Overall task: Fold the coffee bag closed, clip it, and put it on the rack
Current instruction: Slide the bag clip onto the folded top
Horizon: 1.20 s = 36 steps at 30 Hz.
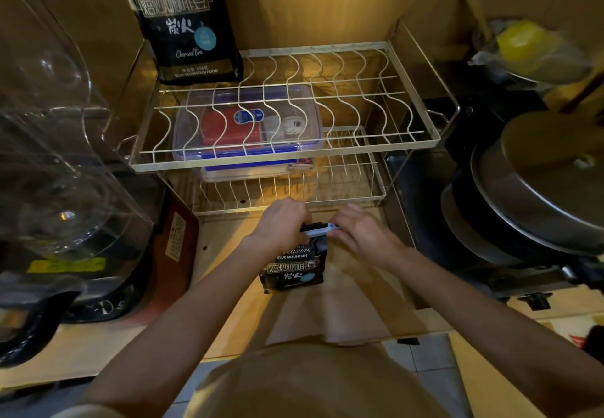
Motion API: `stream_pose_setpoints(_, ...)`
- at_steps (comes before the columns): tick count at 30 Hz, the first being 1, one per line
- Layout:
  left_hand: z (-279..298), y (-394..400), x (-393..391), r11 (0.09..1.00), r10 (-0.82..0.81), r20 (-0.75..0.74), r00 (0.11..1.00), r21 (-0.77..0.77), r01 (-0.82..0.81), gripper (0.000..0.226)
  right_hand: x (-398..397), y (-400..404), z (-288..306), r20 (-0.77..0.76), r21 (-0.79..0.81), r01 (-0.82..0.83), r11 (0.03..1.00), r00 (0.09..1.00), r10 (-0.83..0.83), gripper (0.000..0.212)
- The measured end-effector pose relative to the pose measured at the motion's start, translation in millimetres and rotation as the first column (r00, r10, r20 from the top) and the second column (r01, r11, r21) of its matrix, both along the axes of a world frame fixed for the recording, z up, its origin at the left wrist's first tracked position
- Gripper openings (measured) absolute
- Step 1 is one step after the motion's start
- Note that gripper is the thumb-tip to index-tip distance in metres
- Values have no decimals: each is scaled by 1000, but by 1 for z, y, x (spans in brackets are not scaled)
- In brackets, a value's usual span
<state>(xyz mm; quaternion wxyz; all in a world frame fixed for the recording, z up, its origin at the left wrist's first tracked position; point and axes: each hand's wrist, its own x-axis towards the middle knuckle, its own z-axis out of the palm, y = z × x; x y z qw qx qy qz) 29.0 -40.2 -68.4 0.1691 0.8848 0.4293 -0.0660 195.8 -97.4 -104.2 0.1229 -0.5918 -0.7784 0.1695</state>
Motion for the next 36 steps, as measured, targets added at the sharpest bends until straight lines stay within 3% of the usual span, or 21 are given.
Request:
stream_pose_setpoints(3,0,1,0,1000,-17,7,1000,15,17,26,-2,-1,-5,5,65,-2,998,1000,2,23)
stream_pose_setpoints(6,0,1,0,1000,-17,23,1000,22,17,25,-3,-3,-8,-18,86,16,996,1000,-15,35)
stream_pose_setpoints(9,-5,2,-1,1000,4,44,999,5,-5,24,-3,-4,-9,-98,18,89,996,991,-86,31)
stream_pose_setpoints(11,-10,3,-4,1000,28,73,997,-9,-27,22,-5,-7,-14,-288,-191,188,963,928,-238,38)
stream_pose_setpoints(13,-14,2,-7,999,41,116,992,-27,-38,21,-10,-12,-18,-492,-525,151,837,749,-444,62)
stream_pose_setpoints(14,-14,1,-8,999,39,136,990,-36,-34,21,-13,-14,-22,-529,-623,95,777,681,-507,69)
stream_pose_setpoints(15,-14,0,-10,998,32,153,988,-52,-24,24,-16,-16,-27,-515,-664,62,745,684,-516,72)
stream_pose_setpoints(17,-12,-2,-18,993,58,216,975,-112,-34,40,-23,-18,-36,-497,-672,41,740,715,-491,74)
stream_pose_setpoints(20,-14,0,-45,937,265,300,916,-305,-171,90,-32,-17,-45,-509,-655,92,750,680,-528,69)
stream_pose_setpoints(23,-34,-1,-82,817,393,153,907,-510,-269,118,-35,-17,-49,-501,-653,137,744,659,-561,65)
stream_pose_setpoints(25,-56,-11,-94,803,347,31,937,-526,-280,111,-35,-16,-51,-488,-651,140,746,676,-552,67)
stream_pose_setpoints(26,-66,-18,-95,790,361,40,932,-545,-283,105,-35,-16,-52,-483,-646,136,751,690,-540,69)
stream_pose_setpoints(31,-91,-38,-85,685,620,285,731,-650,-329,78,-37,-15,-56,-448,-612,196,766,711,-541,71)
stream_pose_setpoints(36,-69,-37,-87,781,541,340,769,-541,-311,66,-31,-11,-30,-471,-569,147,809,748,-467,64)
